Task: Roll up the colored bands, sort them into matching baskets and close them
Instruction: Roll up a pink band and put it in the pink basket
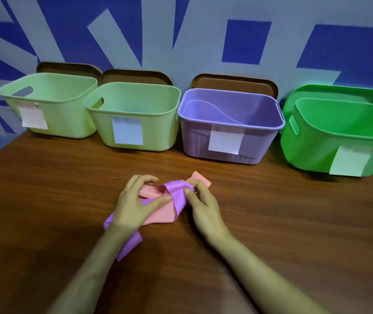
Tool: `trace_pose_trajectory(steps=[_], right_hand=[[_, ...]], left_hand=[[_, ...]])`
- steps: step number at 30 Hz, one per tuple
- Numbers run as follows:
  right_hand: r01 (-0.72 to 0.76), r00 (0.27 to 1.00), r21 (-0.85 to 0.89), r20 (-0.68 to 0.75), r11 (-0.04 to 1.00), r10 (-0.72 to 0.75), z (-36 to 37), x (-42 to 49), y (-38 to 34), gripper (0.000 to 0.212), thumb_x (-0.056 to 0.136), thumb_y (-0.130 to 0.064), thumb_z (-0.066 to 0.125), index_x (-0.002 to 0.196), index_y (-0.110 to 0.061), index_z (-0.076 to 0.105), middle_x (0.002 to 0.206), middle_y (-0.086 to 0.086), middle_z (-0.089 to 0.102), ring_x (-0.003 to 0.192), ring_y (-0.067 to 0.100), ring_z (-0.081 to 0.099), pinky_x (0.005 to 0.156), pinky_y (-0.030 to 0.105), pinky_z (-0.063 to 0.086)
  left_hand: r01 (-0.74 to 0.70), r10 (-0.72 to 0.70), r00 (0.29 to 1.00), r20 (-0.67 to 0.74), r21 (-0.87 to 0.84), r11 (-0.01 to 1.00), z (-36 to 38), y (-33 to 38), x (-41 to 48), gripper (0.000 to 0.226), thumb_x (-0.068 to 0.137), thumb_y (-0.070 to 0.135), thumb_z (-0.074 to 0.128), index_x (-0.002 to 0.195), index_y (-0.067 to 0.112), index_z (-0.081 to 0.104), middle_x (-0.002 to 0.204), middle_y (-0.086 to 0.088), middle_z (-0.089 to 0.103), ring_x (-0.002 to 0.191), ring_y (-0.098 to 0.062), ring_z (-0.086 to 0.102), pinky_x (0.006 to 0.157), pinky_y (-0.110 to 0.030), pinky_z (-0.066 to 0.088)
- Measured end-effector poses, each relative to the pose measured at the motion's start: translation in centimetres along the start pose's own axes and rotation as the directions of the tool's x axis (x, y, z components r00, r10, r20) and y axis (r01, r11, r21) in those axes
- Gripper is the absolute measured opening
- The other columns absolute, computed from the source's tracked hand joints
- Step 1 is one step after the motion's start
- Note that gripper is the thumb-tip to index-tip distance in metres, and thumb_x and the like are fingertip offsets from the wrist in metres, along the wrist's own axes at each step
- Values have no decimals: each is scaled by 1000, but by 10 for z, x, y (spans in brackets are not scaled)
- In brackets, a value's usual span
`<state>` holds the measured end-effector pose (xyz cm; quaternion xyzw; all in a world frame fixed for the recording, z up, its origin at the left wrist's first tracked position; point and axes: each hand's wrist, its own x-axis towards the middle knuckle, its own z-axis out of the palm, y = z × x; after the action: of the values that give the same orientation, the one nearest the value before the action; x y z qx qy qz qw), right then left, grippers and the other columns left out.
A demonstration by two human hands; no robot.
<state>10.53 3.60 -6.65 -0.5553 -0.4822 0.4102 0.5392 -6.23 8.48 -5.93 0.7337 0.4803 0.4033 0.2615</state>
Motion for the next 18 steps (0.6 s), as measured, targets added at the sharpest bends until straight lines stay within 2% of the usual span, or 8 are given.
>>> trace_pose_trajectory(steps=[3,7,9,11,14,16,17,18], right_hand=[[-10,999,132,-45,991,16,2,3,2,10,85,-18,52,83,-22,60,78,-10,59,76,6,50,76,27,40],[-13,985,259,-162,966,57,0,-3,-5,24,92,2,43,82,-15,57,83,5,57,70,7,50,65,20,41],[-33,973,345,-205,938,109,-6,-8,-8,24,93,4,42,84,-12,57,86,10,58,74,13,51,67,23,42],[-43,949,395,-270,918,161,-17,-21,-14,25,93,5,40,83,-12,56,81,8,58,72,14,51,64,23,42],[-25,929,429,-324,903,180,-38,-50,-39,30,90,4,40,77,-13,62,73,10,60,62,16,53,54,24,41],[2,916,515,-345,857,205,-57,-66,-65,37,84,3,37,62,-8,64,56,10,62,45,15,57,44,20,42],[15,910,583,-345,812,231,-67,-70,-76,34,82,4,36,59,-3,58,47,9,58,36,12,54,39,16,41],[31,912,641,-332,767,240,-78,-72,-86,26,80,4,36,62,-2,54,48,10,58,33,12,53,37,15,42]], left_hand=[[-55,54,998,16,32,998,5,2,-4,20,73,24,80,86,22,64,85,16,63,85,9,54,74,-2,36],[-94,93,995,-34,-23,995,7,16,-13,9,78,16,76,78,20,68,78,30,64,74,11,55,67,-5,37],[-90,88,996,-31,-80,993,2,30,-14,8,80,13,74,79,20,69,76,22,67,76,4,58,69,-9,39],[-107,106,994,-8,-124,987,-4,48,-15,7,82,12,71,81,18,69,78,18,68,76,-2,58,70,-10,40],[-113,112,994,-14,-206,972,-10,74,-14,7,86,11,66,82,17,66,75,10,65,66,5,55,64,-8,40],[-24,14,999,-29,-399,917,-16,92,-8,15,92,8,58,80,17,58,69,5,59,57,5,53,58,-11,41],[55,-78,997,-20,-538,841,-21,100,-4,19,94,7,53,78,17,54,64,3,57,52,2,52,56,-16,41],[134,-169,985,11,-662,737,-24,107,1,22,96,6,49,76,16,51,58,2,55,49,-3,51,55,-22,39]])
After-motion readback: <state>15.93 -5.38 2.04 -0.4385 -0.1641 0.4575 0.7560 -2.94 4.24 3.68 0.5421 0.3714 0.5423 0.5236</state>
